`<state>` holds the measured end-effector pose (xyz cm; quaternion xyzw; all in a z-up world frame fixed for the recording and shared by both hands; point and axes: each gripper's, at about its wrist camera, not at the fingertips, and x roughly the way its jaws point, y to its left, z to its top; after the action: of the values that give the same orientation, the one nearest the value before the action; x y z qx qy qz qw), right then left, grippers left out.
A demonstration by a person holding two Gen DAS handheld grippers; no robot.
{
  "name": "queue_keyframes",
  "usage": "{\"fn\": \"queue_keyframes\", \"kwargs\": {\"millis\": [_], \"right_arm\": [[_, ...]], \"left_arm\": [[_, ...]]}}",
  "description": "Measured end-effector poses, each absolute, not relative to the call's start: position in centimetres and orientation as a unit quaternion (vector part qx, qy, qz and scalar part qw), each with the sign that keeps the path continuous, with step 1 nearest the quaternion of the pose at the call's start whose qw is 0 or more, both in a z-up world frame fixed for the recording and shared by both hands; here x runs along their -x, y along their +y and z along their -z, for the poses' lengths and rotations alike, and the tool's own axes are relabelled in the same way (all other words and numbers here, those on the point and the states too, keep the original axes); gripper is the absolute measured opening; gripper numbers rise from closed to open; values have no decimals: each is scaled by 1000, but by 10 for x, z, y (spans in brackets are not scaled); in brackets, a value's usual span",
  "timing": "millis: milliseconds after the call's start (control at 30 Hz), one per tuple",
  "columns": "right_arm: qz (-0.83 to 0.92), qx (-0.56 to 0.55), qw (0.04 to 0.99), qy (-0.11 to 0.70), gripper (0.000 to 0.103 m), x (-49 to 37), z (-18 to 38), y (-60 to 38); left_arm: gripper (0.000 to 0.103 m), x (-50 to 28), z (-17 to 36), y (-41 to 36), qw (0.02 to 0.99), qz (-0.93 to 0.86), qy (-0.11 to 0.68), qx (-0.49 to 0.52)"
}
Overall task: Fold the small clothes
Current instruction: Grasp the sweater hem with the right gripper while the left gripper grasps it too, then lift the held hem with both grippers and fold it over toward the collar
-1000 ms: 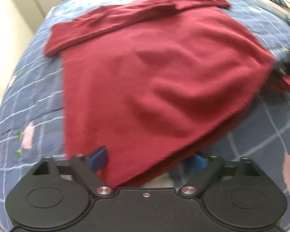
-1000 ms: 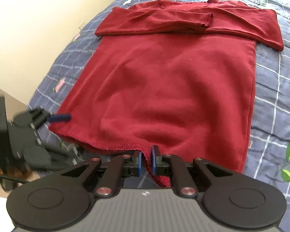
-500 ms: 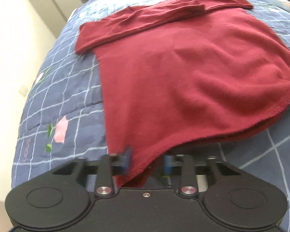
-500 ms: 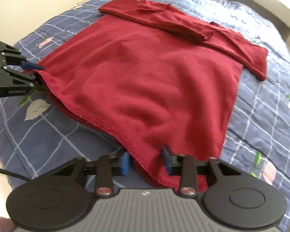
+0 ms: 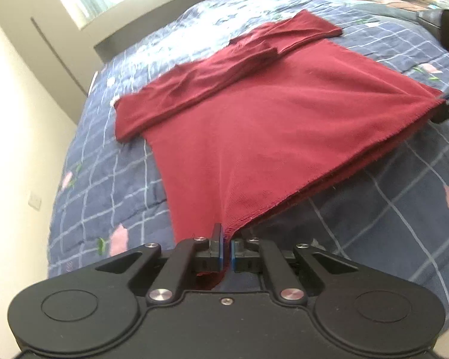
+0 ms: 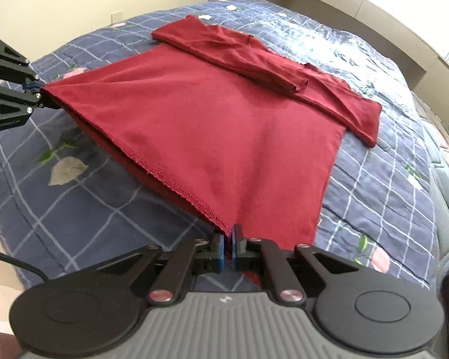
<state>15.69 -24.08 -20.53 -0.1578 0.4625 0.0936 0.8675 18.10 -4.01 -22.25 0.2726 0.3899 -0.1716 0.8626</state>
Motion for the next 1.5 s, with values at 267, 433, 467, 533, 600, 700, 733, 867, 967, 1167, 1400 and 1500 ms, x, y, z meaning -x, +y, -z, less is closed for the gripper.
{"fn": "queue_keyframes", "kwargs": {"millis": [267,433,467,533,600,700,733,867,967,1167,1400,1500], "right_arm": [[-90,136,859,485,5,-114,178,-224],[-93,85,843,523,5,-78,154,-211],[-92,69,842,527,5,-73,147,-209],[-85,44,842,530,5,-64,133,-207],[-78,30,847,525,5,-61,122,-208],[-66,11,856,512,5,-68,106,-213],[-64,8,860,505,5,-73,100,-215],[-64,25,878,474,6,-100,76,-226],[-72,50,891,445,6,-136,61,-234],[-90,73,907,405,6,-241,54,-258],[-110,88,906,400,6,-362,87,-294],[-115,80,901,411,6,-408,113,-309]], "left_arm": [[3,-143,196,-17,854,206,402,-259],[3,-109,175,2,836,224,429,-260],[3,-102,169,6,833,224,437,-254],[4,-95,156,15,830,221,455,-235],[4,-93,144,22,832,214,464,-216],[4,-104,126,26,840,198,475,-173],[4,-109,119,27,843,194,476,-157],[4,-140,95,23,861,181,456,-135],[4,-175,80,19,875,172,437,-114],[4,-265,72,-5,890,137,425,-95],[4,-388,95,-38,887,107,440,-92],[4,-435,114,-50,881,103,452,-90]]}}
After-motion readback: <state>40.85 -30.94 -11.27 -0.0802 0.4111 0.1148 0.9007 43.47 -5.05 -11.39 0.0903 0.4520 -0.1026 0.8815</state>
